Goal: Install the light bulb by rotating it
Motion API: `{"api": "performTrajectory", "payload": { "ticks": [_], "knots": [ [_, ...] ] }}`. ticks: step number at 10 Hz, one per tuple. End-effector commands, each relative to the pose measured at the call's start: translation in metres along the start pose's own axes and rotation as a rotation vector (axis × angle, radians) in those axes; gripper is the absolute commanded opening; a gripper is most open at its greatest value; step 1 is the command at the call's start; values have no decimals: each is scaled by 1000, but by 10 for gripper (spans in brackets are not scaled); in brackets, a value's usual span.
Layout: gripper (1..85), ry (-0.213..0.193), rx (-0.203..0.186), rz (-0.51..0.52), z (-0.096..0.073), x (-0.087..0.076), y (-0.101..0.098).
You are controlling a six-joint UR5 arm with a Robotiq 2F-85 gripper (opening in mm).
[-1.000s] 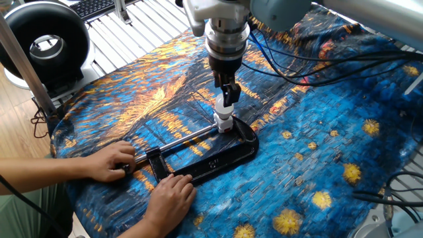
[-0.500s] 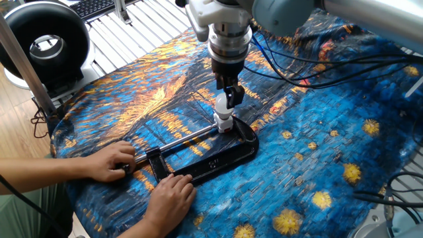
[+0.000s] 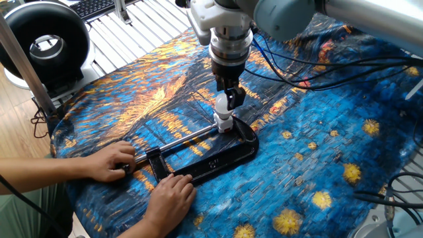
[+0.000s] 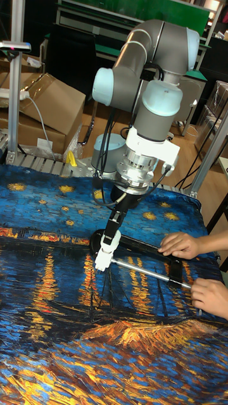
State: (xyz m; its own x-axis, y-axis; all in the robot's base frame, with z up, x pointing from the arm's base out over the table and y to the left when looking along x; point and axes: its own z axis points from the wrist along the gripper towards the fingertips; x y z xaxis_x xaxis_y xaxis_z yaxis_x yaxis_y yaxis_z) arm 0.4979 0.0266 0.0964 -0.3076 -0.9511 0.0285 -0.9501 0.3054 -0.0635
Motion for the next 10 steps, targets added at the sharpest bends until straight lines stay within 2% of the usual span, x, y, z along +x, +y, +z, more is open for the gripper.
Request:
{"api": "performTrajectory", "payload": {
  "ticks": [1,9,10],
  "knots": [
    [613,-25,6,2,4,-9,1],
    [580,-20,13,3,8,-3,2],
    [543,-22,17,11,8,-3,1]
  ]
}}
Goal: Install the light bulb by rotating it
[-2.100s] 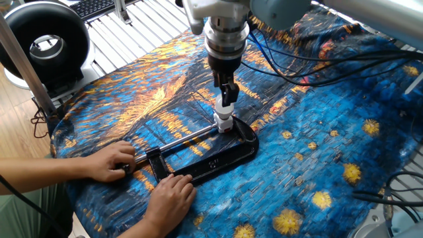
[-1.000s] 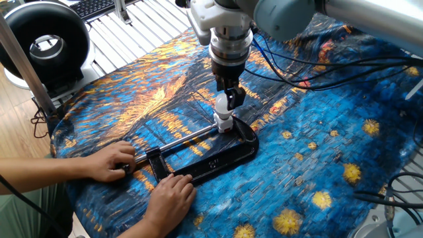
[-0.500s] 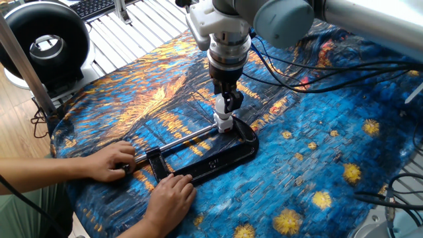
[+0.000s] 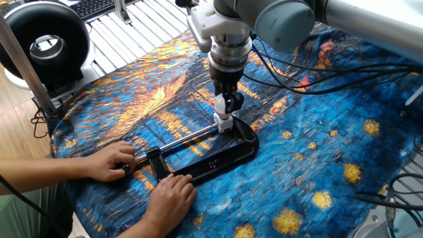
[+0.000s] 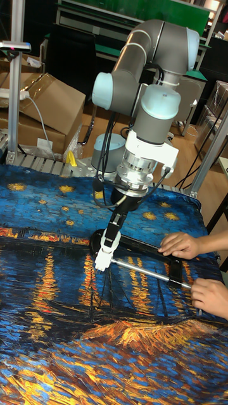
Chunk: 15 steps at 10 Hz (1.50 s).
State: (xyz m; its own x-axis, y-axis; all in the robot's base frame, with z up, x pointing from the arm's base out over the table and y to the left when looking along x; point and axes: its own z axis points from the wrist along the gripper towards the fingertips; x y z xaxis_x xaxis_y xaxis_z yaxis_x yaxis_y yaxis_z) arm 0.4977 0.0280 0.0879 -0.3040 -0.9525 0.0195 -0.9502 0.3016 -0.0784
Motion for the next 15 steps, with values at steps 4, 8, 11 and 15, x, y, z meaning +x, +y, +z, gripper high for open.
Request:
{"api": "performTrajectory", "payload": {
  "ticks": [4,8,11,15],
  "knots": [
    [480,-28,13,35,1,-2,-2],
    [393,-31,26,61,0,-3,-4],
    [320,-52,35,140,1,-6,-7],
    [273,-83,49,325,3,-8,-11]
  ]
}}
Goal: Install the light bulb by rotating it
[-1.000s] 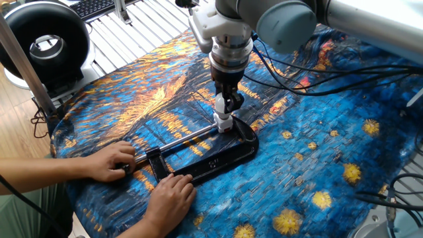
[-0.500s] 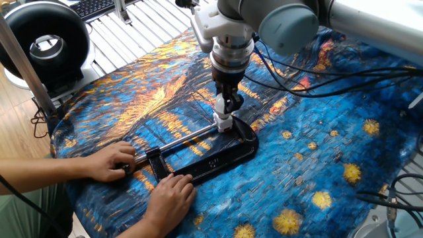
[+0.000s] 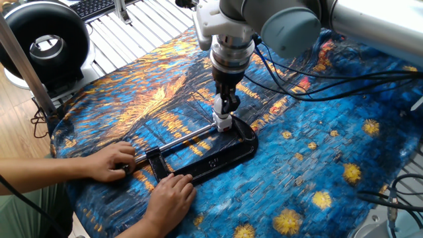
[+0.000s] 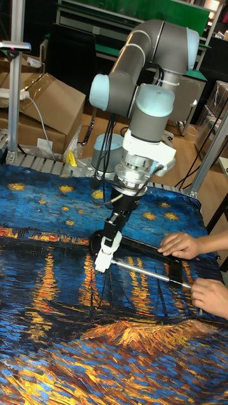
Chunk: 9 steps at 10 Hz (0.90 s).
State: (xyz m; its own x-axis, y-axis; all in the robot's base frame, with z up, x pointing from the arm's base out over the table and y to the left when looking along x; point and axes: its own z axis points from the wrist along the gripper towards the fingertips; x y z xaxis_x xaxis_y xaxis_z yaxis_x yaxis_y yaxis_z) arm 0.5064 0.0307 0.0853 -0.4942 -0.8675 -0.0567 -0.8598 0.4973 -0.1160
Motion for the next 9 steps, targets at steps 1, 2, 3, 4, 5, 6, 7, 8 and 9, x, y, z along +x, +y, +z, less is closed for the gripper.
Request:
{"api": "performTrajectory", "payload": {
  "ticks": [1,2,3,4,5,6,7,8,9],
  "knots": [
    [253,-31,20,139,0,-3,-6],
    [250,-37,24,157,0,-3,-7],
    [243,-39,26,173,1,-2,-8],
    [240,-38,38,182,0,0,-12],
    [223,-39,46,207,0,1,-15],
    [200,-46,57,242,-1,2,-19],
    [183,-57,68,299,1,3,-22],
    [177,-64,65,352,5,5,-21],
    [177,-66,70,401,8,7,-23]
  ]
}}
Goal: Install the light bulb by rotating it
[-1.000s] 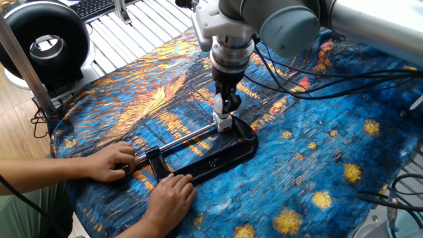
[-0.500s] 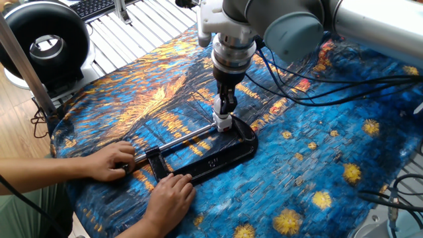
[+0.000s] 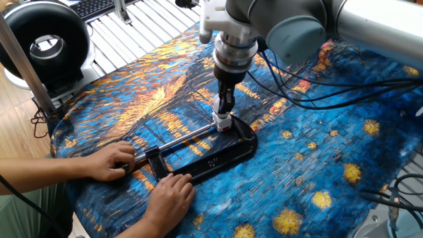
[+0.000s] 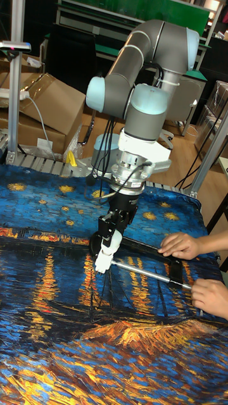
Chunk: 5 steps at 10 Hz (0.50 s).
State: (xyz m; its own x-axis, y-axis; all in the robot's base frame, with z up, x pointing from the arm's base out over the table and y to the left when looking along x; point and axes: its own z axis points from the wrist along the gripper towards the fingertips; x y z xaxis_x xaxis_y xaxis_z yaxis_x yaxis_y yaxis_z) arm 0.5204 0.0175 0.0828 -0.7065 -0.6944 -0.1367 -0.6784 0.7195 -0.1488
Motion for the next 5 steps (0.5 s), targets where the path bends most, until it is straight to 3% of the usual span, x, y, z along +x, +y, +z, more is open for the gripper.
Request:
{"api": "performTrajectory", "payload": {
  "ticks": [1,3,5],
  "knots": [
    [173,-8,8,173,3,3,-5],
    [133,17,8,295,-6,5,-1],
    [123,1,-12,393,-1,-2,4]
  ]
}}
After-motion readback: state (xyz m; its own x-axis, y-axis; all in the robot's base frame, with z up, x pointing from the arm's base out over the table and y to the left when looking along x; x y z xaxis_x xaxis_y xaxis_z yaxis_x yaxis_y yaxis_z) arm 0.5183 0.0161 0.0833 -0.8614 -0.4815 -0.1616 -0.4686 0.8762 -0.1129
